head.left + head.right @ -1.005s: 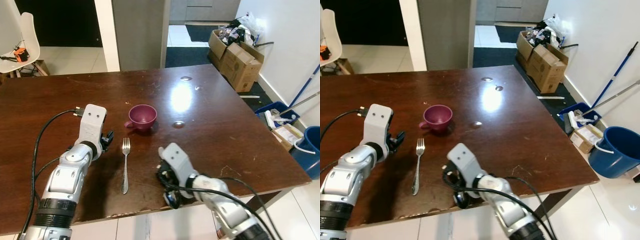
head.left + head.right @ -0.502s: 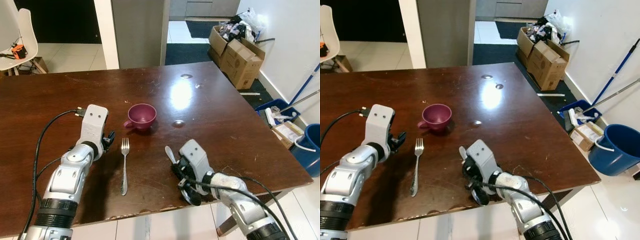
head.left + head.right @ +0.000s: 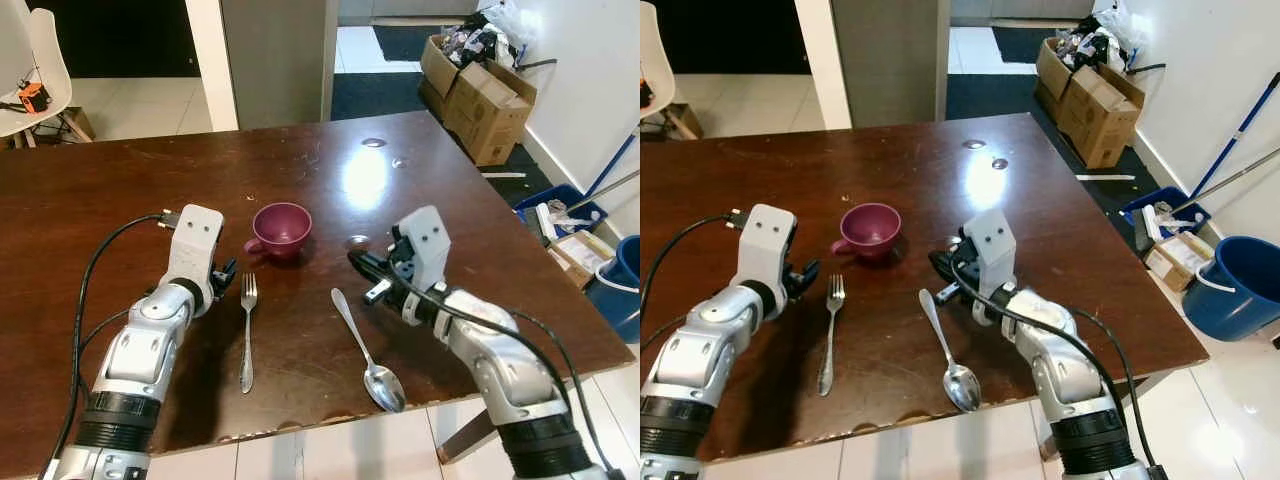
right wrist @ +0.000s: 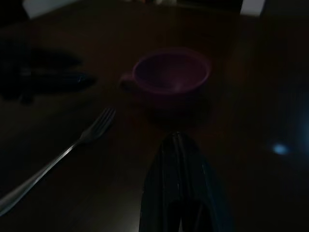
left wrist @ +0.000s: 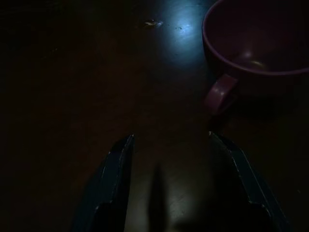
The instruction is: Setting the table
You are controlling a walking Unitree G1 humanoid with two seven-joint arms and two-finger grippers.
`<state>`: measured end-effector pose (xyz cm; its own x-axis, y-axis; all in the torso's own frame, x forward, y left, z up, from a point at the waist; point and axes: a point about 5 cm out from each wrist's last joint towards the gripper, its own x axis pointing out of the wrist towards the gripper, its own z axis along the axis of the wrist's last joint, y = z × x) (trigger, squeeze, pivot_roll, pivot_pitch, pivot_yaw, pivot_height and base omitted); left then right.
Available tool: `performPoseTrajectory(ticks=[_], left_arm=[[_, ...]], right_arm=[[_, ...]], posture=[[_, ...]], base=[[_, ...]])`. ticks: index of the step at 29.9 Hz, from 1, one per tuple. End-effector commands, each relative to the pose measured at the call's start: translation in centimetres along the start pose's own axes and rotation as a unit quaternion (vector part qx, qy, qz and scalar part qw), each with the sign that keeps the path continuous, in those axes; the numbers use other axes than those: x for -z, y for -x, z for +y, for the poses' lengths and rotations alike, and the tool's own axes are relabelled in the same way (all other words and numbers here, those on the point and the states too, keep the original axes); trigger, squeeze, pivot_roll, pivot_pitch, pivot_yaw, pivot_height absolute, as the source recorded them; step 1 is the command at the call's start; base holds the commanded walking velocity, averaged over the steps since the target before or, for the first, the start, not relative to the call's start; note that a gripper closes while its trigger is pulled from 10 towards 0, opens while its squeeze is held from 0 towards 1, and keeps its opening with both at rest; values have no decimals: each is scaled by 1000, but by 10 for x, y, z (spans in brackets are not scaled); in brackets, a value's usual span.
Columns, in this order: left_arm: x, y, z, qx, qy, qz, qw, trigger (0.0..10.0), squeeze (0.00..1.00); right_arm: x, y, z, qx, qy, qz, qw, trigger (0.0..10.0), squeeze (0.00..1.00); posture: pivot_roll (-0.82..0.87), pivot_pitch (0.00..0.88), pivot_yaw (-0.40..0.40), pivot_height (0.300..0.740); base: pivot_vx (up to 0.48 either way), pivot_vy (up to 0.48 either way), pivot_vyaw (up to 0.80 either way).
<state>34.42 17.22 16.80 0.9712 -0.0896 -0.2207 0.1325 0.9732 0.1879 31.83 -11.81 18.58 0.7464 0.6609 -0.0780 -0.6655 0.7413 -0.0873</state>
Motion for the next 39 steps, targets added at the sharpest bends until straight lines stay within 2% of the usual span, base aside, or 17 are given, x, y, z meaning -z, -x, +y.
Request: performPoseTrajectory(ticks=[1, 2, 8, 12, 22, 23, 24, 30, 36, 37, 38, 39], left_arm=[[5, -1, 0, 0, -2, 14, 1000, 10000, 0], [6, -1, 0, 1, -2, 14, 1000, 10000, 0], [7, 0, -1, 2, -3, 15, 1000, 10000, 0], [8, 0, -3, 4, -3, 16, 1000, 10000, 0], [9, -1, -7, 7, 0, 16, 1000, 10000, 0], [9, -1, -8, 8, 0, 16, 1000, 10000, 0], [9, -1, -9, 9, 0, 15, 1000, 10000, 0], [7, -3, -9, 10, 0, 13, 1000, 10000, 0], [7, -3, -10, 10, 0, 11, 1000, 10000, 0], [7, -3, -10, 10, 1, 11, 1000, 10000, 0], [7, -3, -10, 10, 1, 11, 1000, 10000, 0], [7, -3, -10, 10, 1, 10, 1000, 10000, 0]], right_arm=[[10, 0, 8, -16, -11, 26, 999, 10000, 0], [22, 3, 17, -29, -12, 64, 997, 10000, 1000], [38, 12, 30, -37, -25, 117, 992, 10000, 1000], [44, 21, 31, -16, -32, 154, 987, 10000, 1000], [50, 29, 36, 17, -36, 185, 982, 10000, 1000], [53, 29, 36, 26, -37, 191, 981, 10000, 239], [55, 29, 36, 34, -41, 196, 979, 10000, 0], [66, 30, 39, 55, -54, 224, 972, 10000, 0], [85, 30, 49, 46, -71, 252, 964, 10000, 0], [93, 30, 52, 43, -75, 263, 961, 7686, 0], [93, 30, 52, 43, -75, 263, 961, 7686, 0], [99, 31, 53, 44, -75, 271, 959, 1216, 0]], posture=[[-45, 88, 99, 740], [-46, 92, 94, 740], [-46, 92, 94, 740], [-52, 96, 82, 740], [-66, 91, 73, 740], [-66, 88, 73, 740], [-66, 88, 73, 740], [-66, 84, 70, 740], [-64, 80, 66, 740], [-61, 76, 66, 740], [-61, 76, 66, 740], [-61, 76, 66, 740]], base=[[0, 0, 0], [0, 0, 0], [0, 0, 0], [0, 0, 0], [0, 0, 0], [0, 0, 0], [0, 0, 0], [0, 0, 0], [0, 0, 0], [0, 0, 0], [0, 0, 0], [0, 0, 0]])
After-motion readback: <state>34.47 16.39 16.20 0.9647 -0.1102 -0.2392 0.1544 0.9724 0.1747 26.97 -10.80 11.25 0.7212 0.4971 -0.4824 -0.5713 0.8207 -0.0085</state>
